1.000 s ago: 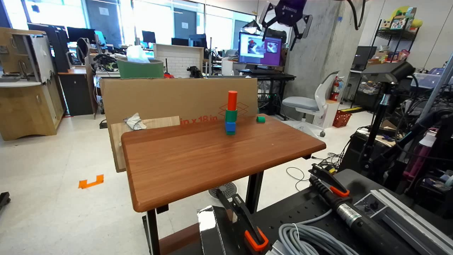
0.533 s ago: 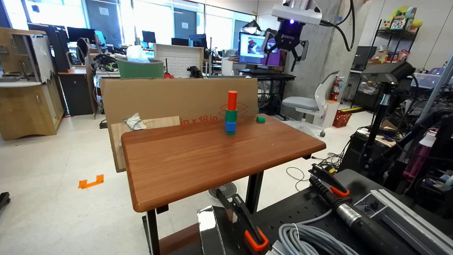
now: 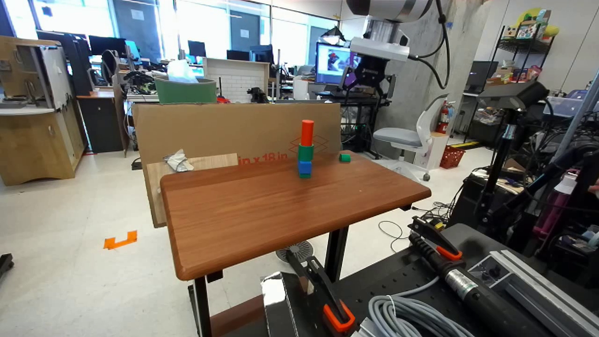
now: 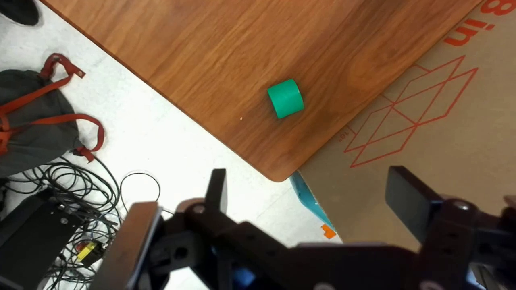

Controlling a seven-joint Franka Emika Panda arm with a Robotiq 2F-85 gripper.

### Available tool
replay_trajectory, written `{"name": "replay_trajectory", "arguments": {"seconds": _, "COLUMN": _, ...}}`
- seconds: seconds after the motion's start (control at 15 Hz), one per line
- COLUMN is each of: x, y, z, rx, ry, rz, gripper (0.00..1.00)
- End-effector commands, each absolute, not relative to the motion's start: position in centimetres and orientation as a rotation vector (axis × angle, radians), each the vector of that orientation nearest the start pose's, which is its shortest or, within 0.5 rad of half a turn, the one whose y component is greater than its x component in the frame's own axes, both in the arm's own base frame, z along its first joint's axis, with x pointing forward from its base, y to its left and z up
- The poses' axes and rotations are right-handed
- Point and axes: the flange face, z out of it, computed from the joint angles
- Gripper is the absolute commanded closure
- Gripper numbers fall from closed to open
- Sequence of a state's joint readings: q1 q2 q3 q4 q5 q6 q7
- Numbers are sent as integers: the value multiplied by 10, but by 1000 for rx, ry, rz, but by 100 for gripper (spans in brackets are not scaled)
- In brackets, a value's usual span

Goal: Put the green block on the orange block

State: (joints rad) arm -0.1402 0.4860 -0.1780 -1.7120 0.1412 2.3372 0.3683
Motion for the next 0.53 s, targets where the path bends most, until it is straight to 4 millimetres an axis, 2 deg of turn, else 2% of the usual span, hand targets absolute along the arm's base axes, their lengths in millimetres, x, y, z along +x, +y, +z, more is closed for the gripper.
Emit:
{"name": "replay_trajectory", "arguments": {"seconds": 0.0, "x": 675, "y": -202, "z": 302, "rx": -2938, "ry": 1052, "rz": -211, "gripper": 0}}
{"name": "replay_trajectory", "arguments": {"seconds": 0.47, "x": 695, "y": -195, "z": 257, "rx": -3101, "ry": 899, "rz": -146, "gripper": 0}}
